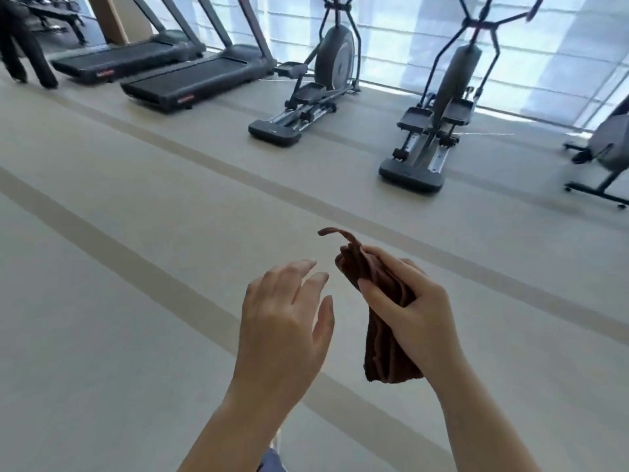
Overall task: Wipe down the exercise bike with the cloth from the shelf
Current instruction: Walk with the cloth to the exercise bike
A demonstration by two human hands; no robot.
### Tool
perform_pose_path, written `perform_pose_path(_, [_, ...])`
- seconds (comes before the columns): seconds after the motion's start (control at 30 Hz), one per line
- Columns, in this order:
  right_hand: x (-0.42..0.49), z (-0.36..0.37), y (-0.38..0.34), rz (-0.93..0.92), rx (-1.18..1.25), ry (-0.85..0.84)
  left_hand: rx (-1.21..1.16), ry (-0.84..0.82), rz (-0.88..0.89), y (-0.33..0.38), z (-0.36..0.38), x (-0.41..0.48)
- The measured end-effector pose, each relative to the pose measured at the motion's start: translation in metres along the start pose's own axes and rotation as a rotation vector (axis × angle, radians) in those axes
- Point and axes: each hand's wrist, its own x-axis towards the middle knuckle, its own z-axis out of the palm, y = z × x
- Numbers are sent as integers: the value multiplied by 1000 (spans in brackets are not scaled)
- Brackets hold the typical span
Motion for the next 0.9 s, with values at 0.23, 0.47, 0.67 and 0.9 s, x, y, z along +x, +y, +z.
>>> perform_pose_path(0.23, [94,21,11,17,-105,167,-140,-54,98,-61,56,99])
perform_pose_path(0.47, [156,17,24,31,-193,342,-281,-138,204,-79,106,178])
perform_pose_path(0.67, [193,-10,51,106,-245,501,-367,-223,314,-69,158,224])
perform_pose_path(0.9, [263,-72,102,146,-254,647,-428,-295,453,-30,246,302])
